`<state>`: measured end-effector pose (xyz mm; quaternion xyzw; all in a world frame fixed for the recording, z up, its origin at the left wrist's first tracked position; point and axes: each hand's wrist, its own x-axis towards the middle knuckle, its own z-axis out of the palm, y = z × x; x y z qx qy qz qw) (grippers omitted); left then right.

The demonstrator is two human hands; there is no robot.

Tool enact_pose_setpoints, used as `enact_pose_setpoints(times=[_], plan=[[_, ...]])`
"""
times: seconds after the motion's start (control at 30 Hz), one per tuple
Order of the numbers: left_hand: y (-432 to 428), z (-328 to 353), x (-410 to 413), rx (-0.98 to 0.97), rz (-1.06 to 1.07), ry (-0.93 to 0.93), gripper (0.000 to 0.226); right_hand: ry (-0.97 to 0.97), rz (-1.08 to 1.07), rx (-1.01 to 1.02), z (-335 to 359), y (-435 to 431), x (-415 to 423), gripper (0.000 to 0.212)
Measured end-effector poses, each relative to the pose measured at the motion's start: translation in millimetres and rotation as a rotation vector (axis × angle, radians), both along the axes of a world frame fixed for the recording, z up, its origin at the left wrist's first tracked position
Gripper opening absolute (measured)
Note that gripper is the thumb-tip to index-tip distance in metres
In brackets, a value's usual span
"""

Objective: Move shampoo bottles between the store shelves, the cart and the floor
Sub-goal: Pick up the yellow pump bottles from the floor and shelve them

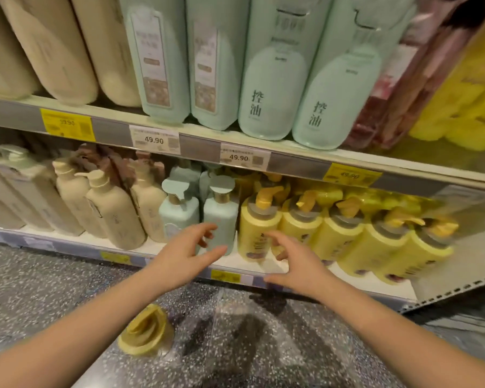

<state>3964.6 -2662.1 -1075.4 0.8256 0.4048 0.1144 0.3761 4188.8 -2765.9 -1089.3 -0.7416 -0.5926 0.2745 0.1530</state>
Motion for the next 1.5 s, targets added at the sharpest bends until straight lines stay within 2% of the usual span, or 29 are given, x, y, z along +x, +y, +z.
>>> enact_pose_setpoints(times=[0.1, 0.2, 0.27, 0.37, 0.47, 0.63, 0.73, 0.93, 1.0, 1.07, 1.17, 1.27, 1.37, 1.5], plan=[[-2, 6, 38, 0.190, -0.084, 0.046, 0.071, -0.159, -0.121, 0.030, 6, -8, 35, 0.062], [1, 11, 78, 0.276, -0.078, 0.062, 0.087, -0.258, -0.247, 0.084, 7, -6, 60, 0.048], [4, 12, 103, 0.264, -0.031, 0.090, 0.094, -0.274, -0.314, 0.134, 6, -1, 68, 0.057], [10, 8, 133, 0.256, 0.056, 0.123, 0.076, -0.242, -0.367, 0.142, 3, 13, 68, 0.081], [18, 4, 150, 0.241, 0.094, 0.212, 0.067, -0.282, -0.341, 0.081, -1, 25, 68, 0.083], [27, -7, 161, 0.226, 0.088, 0.293, 0.090, -0.258, -0.422, -0.002, -8, 39, 73, 0.096], [25, -12, 159, 0.243, 0.102, 0.251, 0.084, -0.254, -0.459, 0.042, -13, 41, 73, 0.089], [1, -31, 135, 0.311, 0.030, -0.006, 0.072, -0.185, -0.455, 0.117, -16, 35, 75, 0.094], [-5, -35, 131, 0.315, 0.018, -0.056, 0.069, -0.157, -0.463, 0.126, -13, 35, 74, 0.101], [-7, -37, 129, 0.321, 0.017, -0.078, 0.068, -0.176, -0.467, 0.097, -9, 37, 73, 0.107], [-6, -38, 125, 0.317, 0.033, -0.073, 0.075, -0.290, -0.445, 0.013, -6, 38, 73, 0.095], [-6, -39, 118, 0.315, 0.040, -0.073, 0.083, -0.292, -0.441, -0.015, -6, 33, 74, 0.099], [-9, -42, 112, 0.307, 0.036, -0.095, 0.088, -0.292, -0.392, 0.022, -11, 23, 68, 0.104], [-11, -48, 110, 0.295, 0.055, -0.116, 0.082, -0.207, -0.393, 0.141, -25, 13, 53, 0.102]])
